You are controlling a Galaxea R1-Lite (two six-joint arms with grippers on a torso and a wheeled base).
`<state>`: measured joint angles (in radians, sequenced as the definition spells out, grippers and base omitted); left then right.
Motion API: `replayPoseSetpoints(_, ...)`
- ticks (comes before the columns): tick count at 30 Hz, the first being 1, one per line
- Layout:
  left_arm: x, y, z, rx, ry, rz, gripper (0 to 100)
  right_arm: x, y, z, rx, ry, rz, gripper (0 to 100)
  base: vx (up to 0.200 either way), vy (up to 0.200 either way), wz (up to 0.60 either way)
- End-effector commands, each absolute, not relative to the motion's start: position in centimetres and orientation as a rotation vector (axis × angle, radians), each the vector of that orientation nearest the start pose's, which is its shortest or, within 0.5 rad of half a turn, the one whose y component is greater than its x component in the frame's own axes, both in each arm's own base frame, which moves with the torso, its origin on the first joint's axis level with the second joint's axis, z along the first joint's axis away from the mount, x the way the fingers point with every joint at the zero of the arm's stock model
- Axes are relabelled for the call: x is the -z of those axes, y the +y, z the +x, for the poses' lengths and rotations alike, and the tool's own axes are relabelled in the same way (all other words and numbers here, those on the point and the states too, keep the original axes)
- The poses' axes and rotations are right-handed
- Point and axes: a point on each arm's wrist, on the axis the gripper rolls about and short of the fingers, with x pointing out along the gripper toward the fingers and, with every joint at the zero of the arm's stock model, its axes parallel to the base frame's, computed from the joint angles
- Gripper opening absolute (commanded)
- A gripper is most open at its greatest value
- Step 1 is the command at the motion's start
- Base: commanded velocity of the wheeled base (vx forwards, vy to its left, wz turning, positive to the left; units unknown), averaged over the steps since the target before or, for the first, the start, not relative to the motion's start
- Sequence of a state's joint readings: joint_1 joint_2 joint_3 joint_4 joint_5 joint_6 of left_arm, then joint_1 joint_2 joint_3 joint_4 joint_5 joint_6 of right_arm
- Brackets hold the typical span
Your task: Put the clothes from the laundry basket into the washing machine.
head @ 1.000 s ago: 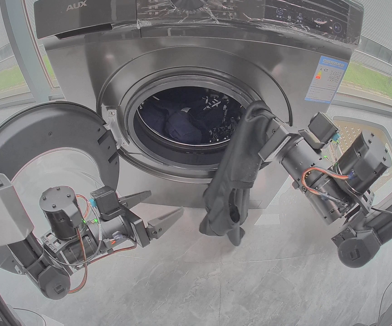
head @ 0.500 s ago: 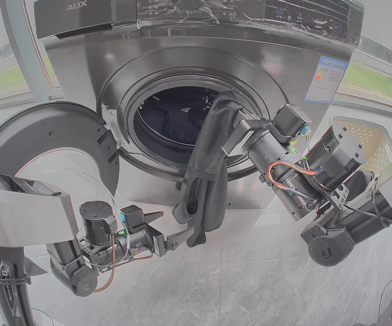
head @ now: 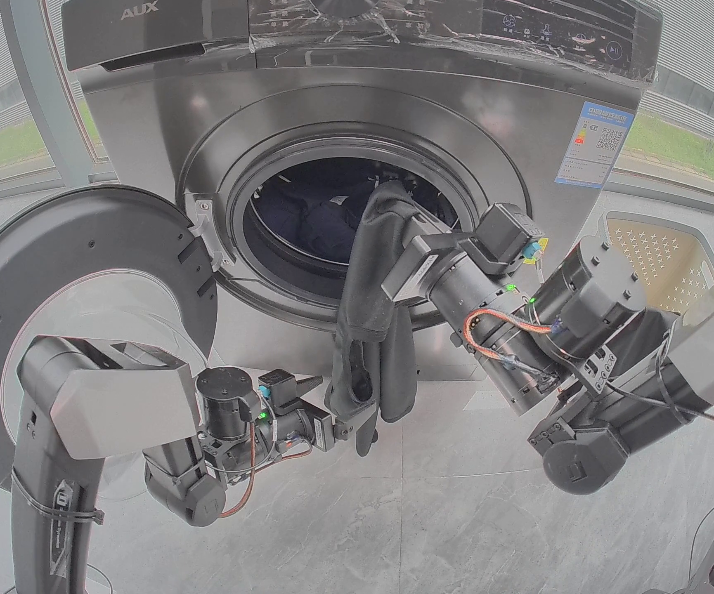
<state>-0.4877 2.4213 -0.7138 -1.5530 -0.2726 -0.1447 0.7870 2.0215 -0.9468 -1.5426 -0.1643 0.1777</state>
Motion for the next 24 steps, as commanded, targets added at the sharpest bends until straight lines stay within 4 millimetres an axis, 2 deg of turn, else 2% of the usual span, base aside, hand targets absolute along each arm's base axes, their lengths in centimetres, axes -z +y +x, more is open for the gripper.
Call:
replayPoseSetpoints(1, 2.2, -18.7, 33.7, 0.746, 0.232, -0.115, 100, -19.6, 26.2, 26.6, -0.651, -0.362, 0.385, 0, 0.0, 0.0, 0.0)
replayPoseSetpoints(4, 2.7, -19.0, 34.0, 0.748, 0.233, -0.117, 100, -19.4, 26.3, 26.6, -0.65, -0.36, 0.383, 0, 0.0, 0.0, 0.0)
replayPoseSetpoints(9, 3.8, -19.5, 35.8, 0.711, 0.197, -0.124, 100, -19.4, 26.3, 26.6, -0.651, -0.359, 0.386, 0, 0.0, 0.0, 0.0)
replayPoseSetpoints(10, 4.0, -19.7, 36.5, 0.678, 0.176, -0.128, 0, -19.5, 26.2, 26.6, -0.651, -0.36, 0.387, 0, 0.0, 0.0, 0.0)
replayPoseSetpoints(13, 4.6, -19.6, 37.2, 0.634, 0.159, -0.123, 0, -19.5, 26.1, 26.7, -0.648, -0.362, 0.387, 0, 0.0, 0.0, 0.0)
replayPoseSetpoints(17, 4.2, -19.5, 37.3, 0.624, 0.15, -0.127, 0, -19.6, 25.9, 26.8, -0.643, -0.364, 0.388, 0, 0.0, 0.0, 0.0)
replayPoseSetpoints(22, 3.2, -19.2, 37.6, 0.612, 0.124, -0.136, 0, -19.8, 25.5, 26.9, -0.633, -0.367, 0.392, 0, 0.0, 0.0, 0.0)
replayPoseSetpoints(24, 2.1, -18.8, 37.7, 0.593, 0.098, -0.141, 0, -20.7, 24.4, 27.3, -0.599, -0.392, 0.402, 0, 0.0, 0.0, 0.0)
